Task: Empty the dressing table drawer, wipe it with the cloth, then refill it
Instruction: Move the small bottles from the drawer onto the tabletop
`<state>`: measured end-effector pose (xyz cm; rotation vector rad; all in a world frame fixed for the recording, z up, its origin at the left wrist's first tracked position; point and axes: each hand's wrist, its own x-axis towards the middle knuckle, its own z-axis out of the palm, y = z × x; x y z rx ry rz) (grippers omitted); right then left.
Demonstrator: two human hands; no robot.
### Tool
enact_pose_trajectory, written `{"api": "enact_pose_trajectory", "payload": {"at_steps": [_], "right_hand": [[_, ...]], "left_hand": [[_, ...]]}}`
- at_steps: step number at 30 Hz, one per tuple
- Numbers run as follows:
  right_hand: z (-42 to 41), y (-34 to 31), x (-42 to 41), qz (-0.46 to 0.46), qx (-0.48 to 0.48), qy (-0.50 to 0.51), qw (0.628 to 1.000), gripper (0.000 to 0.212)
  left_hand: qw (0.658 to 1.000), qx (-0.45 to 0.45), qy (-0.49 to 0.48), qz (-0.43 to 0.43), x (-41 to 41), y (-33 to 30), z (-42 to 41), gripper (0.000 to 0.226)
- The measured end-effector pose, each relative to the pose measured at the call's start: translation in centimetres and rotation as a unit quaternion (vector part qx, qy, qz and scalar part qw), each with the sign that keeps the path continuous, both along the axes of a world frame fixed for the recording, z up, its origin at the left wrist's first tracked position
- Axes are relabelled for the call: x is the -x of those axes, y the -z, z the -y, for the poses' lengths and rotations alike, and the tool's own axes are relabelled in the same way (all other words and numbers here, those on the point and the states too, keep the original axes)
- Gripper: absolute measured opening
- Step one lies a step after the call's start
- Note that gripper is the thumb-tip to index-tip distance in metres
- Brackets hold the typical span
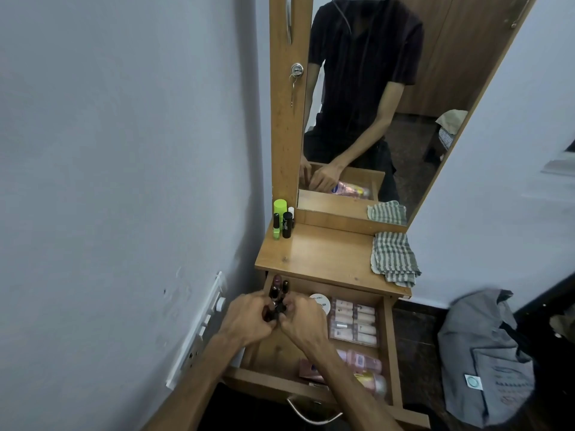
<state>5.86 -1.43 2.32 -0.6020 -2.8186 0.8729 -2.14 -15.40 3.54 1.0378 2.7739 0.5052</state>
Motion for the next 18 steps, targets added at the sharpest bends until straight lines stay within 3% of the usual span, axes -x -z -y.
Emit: {"api": "enact_pose_trajectory", "payload": {"at_steps": [11, 18], "right_hand": [[-0.2, 1.2, 0.4, -0.008, 0.004, 0.004, 1.0, 0.024], [-0.8, 2.1, 0.6, 0.01, 0.001, 0.0, 1.0, 0.024]], "left_hand": [[0.999, -0.011, -0.008, -0.029, -0.8, 1.5, -0.6, 0.015], [0.999, 0.019, -0.004, -0.04, -0.9, 2.2, -0.9, 0.025]]}}
